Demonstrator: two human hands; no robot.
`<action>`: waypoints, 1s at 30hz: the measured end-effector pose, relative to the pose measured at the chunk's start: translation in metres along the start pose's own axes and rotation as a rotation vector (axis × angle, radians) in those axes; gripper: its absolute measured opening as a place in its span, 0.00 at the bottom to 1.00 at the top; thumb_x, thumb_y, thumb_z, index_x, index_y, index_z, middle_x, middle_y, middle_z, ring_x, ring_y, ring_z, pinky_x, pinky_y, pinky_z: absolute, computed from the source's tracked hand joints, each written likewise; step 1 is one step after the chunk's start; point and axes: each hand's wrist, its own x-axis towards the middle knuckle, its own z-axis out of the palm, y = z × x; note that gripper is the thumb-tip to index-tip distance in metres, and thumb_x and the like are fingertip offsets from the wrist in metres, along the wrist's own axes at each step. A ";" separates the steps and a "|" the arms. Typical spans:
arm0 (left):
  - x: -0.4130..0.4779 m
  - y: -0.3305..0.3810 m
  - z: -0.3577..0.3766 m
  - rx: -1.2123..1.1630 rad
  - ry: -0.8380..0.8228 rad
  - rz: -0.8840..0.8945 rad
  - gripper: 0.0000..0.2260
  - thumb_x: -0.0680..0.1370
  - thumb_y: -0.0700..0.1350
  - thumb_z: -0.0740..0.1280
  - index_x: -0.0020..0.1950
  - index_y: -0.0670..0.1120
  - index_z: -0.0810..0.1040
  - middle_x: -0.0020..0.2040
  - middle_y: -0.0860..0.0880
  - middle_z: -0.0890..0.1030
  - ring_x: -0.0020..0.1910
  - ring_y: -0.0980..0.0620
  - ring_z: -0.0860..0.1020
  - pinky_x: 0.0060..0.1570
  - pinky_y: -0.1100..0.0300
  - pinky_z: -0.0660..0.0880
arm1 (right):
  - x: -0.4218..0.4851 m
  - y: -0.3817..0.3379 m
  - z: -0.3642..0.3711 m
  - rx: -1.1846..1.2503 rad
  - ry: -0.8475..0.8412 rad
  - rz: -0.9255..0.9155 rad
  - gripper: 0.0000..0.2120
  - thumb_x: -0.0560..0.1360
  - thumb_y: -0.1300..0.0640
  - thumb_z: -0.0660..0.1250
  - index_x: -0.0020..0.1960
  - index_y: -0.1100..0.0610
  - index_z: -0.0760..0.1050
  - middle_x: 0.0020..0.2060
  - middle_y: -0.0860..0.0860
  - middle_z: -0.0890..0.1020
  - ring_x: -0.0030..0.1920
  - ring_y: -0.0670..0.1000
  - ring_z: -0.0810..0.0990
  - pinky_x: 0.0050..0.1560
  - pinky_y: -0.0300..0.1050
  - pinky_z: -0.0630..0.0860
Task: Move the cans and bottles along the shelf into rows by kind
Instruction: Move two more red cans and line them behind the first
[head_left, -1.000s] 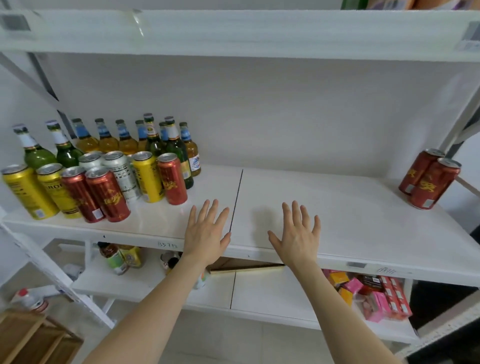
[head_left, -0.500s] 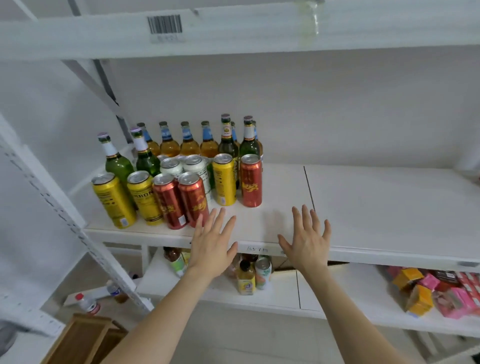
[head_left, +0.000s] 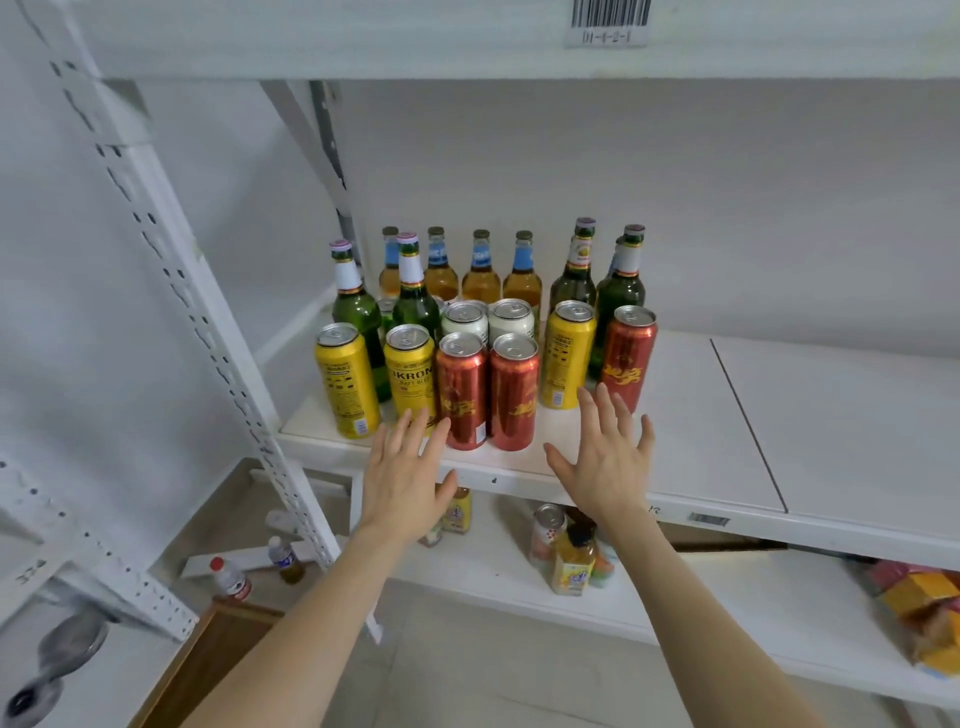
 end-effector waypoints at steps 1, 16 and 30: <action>0.002 -0.005 0.001 -0.012 0.003 0.001 0.29 0.79 0.57 0.63 0.77 0.48 0.64 0.78 0.42 0.63 0.77 0.41 0.60 0.76 0.42 0.56 | 0.002 -0.006 0.001 0.008 0.017 0.001 0.38 0.75 0.36 0.63 0.78 0.54 0.60 0.77 0.55 0.64 0.77 0.58 0.61 0.73 0.65 0.56; 0.033 -0.015 0.037 -0.944 -0.080 -0.093 0.34 0.76 0.49 0.72 0.78 0.48 0.59 0.74 0.51 0.69 0.70 0.53 0.69 0.63 0.61 0.65 | 0.025 -0.044 0.017 0.565 -0.025 0.092 0.40 0.73 0.41 0.72 0.78 0.53 0.58 0.73 0.52 0.70 0.72 0.56 0.68 0.69 0.60 0.66; 0.072 -0.004 0.070 -1.252 -0.073 -0.281 0.30 0.76 0.46 0.73 0.71 0.45 0.60 0.64 0.50 0.75 0.59 0.52 0.77 0.53 0.62 0.74 | 0.069 -0.041 0.034 1.224 -0.282 0.214 0.28 0.70 0.50 0.78 0.67 0.51 0.71 0.59 0.48 0.81 0.61 0.48 0.79 0.57 0.44 0.77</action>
